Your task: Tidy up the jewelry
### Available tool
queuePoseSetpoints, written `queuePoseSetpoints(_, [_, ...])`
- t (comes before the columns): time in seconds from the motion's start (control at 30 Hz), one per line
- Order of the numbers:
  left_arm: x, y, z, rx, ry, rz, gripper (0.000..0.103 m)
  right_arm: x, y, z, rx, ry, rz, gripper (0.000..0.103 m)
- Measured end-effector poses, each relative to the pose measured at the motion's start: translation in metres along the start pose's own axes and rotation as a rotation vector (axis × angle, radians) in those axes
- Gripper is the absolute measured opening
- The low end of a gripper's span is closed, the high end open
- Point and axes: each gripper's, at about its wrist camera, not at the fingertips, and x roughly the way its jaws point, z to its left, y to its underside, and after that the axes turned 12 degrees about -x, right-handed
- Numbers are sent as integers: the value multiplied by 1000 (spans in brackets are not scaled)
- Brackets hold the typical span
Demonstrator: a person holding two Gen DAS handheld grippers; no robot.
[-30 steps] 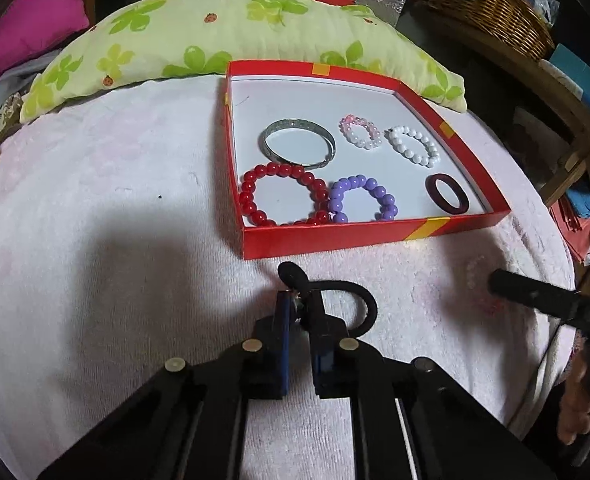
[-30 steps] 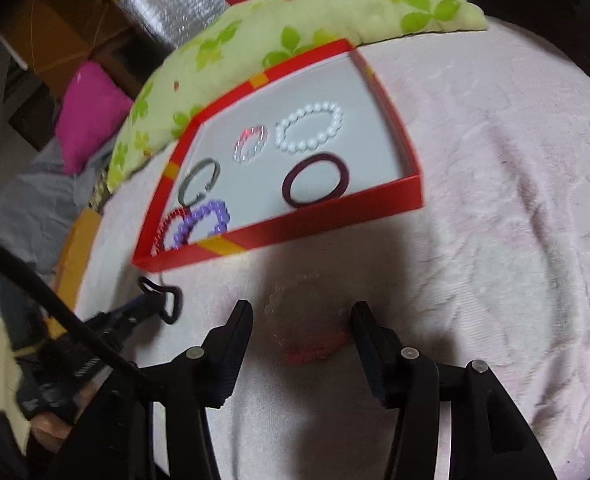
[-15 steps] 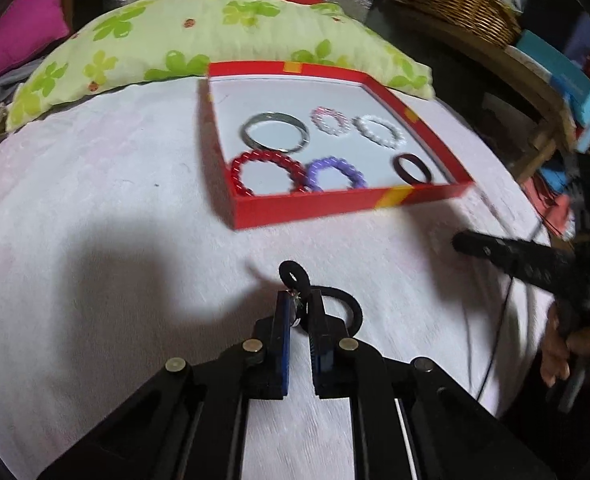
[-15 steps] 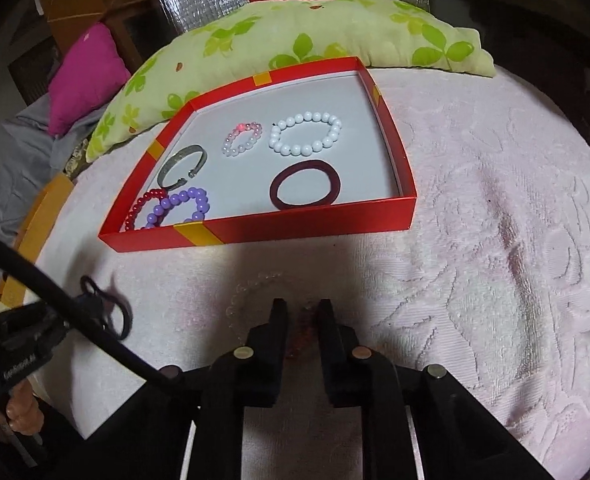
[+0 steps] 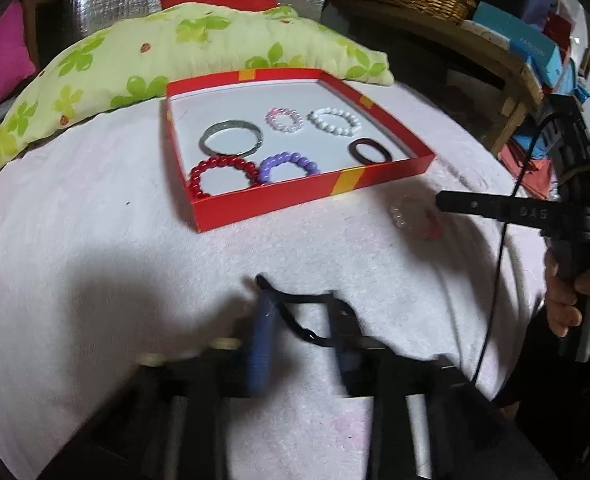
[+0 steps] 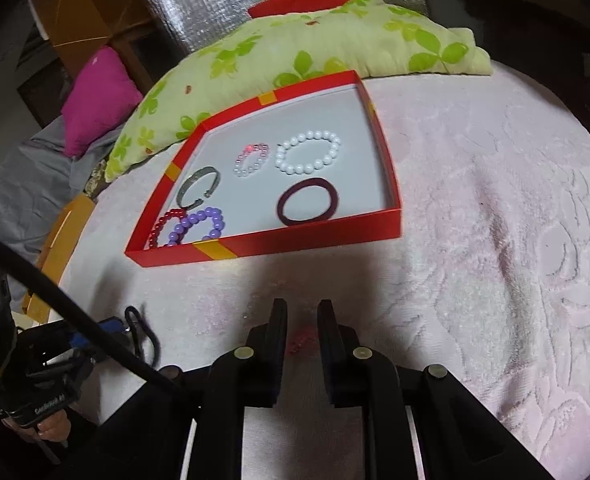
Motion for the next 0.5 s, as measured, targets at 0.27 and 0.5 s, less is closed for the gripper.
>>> queuePoseSetpoints(0.27, [-10, -4, 14, -61, 17, -26, 65, 2, 0, 4, -18, 2, 7, 57])
queuePoseSetpoints(0.5, [1, -7, 5, -78, -5, -9, 68, 21, 4, 27, -120, 20, 55, 67])
